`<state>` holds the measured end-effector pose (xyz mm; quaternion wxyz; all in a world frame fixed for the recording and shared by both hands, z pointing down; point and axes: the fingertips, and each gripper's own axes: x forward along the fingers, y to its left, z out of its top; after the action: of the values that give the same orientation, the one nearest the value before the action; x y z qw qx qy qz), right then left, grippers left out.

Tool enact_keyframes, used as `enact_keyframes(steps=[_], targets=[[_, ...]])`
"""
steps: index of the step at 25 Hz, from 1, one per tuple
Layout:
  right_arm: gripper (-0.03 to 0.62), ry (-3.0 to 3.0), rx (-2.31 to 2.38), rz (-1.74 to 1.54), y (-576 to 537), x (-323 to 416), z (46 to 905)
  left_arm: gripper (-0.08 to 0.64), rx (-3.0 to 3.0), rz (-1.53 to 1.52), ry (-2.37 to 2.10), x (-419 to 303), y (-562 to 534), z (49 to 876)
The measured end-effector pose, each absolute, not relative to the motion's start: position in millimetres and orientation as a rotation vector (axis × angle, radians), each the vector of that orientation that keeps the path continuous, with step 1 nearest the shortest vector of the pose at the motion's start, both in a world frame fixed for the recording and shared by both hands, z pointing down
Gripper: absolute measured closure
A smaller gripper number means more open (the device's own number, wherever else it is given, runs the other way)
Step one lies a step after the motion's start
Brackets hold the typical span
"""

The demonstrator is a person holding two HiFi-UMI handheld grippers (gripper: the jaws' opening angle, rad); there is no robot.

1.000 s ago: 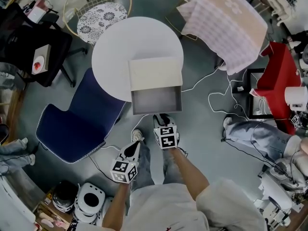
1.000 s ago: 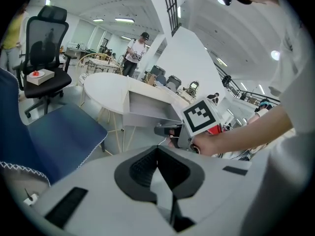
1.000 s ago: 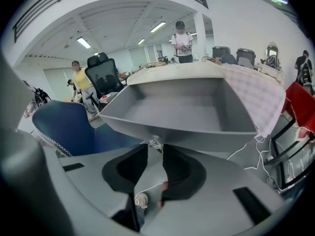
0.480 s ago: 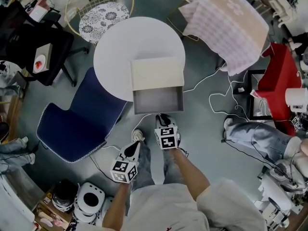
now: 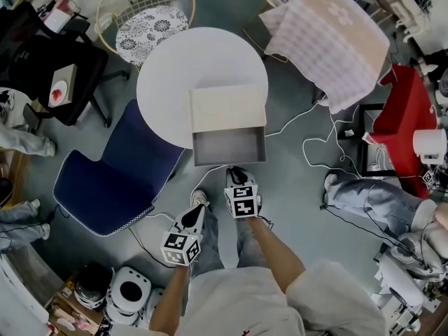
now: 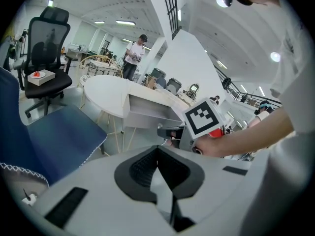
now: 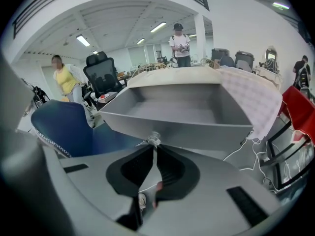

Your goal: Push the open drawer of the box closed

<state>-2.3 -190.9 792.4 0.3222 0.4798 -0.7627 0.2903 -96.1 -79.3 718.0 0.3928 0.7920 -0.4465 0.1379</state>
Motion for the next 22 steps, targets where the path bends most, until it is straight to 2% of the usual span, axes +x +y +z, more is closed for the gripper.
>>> enact_keyframes(steps=[22], targets=[[0.555, -1.996, 1.278, 0.739, -249.1, -5.8, 790.6, 0.548, 1.956, 0.341, -1.151, -108.5, -69.4, 723.2]])
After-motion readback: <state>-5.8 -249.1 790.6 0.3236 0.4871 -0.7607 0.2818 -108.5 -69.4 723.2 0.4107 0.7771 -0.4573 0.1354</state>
